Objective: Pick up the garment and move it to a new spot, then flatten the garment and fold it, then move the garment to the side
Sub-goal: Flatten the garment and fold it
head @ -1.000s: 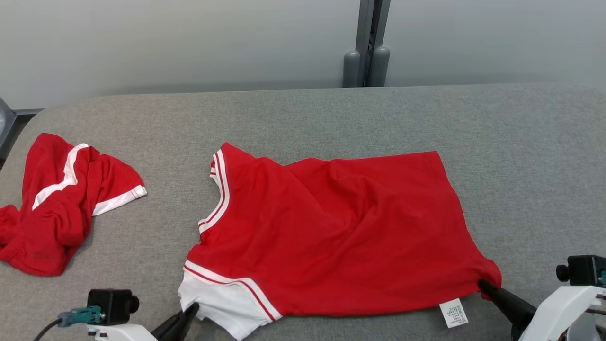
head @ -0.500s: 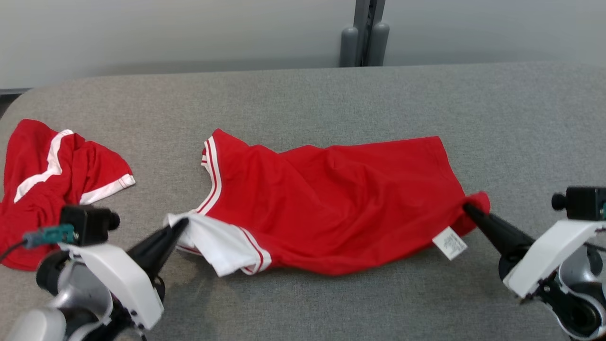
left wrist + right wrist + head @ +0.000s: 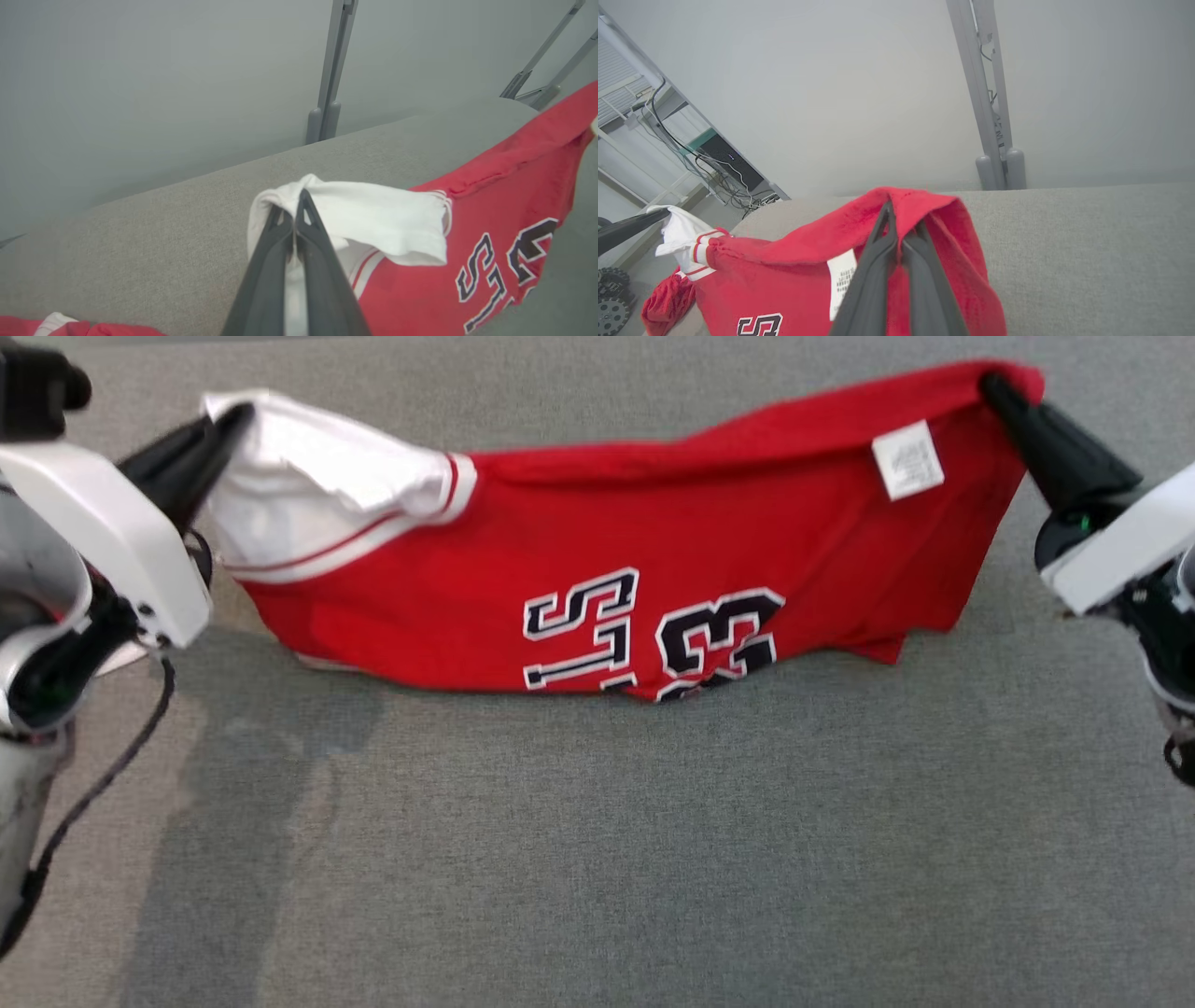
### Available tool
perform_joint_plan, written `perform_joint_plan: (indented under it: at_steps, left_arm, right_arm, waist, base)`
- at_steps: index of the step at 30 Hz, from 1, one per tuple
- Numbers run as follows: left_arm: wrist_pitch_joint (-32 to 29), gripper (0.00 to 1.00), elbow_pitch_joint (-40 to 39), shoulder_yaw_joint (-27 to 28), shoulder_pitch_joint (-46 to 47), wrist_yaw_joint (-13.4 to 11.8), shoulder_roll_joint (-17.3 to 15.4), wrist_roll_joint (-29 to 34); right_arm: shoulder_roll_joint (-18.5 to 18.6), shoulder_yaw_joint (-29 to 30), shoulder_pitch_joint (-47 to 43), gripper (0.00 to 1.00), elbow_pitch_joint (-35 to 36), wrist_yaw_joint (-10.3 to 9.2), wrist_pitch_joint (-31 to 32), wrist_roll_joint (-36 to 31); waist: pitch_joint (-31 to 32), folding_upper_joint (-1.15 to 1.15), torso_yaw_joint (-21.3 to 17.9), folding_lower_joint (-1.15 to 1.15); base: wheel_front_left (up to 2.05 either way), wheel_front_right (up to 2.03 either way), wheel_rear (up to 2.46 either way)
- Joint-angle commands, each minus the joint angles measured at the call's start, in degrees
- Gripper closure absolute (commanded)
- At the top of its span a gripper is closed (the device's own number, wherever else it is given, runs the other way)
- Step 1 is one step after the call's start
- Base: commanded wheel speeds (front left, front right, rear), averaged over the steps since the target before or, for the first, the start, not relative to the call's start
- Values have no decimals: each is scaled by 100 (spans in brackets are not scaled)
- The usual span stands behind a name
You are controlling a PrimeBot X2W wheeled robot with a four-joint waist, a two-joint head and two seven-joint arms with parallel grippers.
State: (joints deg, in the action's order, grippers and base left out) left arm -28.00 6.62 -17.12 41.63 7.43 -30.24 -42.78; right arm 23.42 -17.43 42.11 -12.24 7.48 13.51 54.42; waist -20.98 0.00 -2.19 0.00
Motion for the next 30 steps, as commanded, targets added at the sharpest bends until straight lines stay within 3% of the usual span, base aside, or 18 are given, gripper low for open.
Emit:
perform_joint_plan:
  at_steps: [1,9,16,23,30]
  left_arm:
    - [47,100,137,-92,327,8,-63,-34]
    - [470,100,1321,-835,2366,8,-270,-60]
    - [1075,100,2335,-1340,3961,4,-260,-26]
    - [2055,100,3295,-1578,5282,4,-57,39]
    - [3056,100,4064,-1704,6337,4,179,180]
  right_arm:
    - [51,-58,280,100,-127,4,-88,61]
    - [216,-591,2065,100,-1002,4,-688,164]
    - [278,-937,3520,100,-1703,3,-1432,202]
    - [120,-1117,4998,100,-2464,3,-2354,88]
    - [-67,-1084,6124,100,-3131,2,-2808,-22]
  waist:
    - [-285,0,-35,0]
    - [-952,0,-9,0]
    - [-1439,0,23,0]
    - [-1811,0,32,0]
    - [-1950,0,80,0]
  base:
    - [0,0,0]
    - [0,0,0]
    - [0,0,0]
    - [0,0,0]
    - [0,0,0]
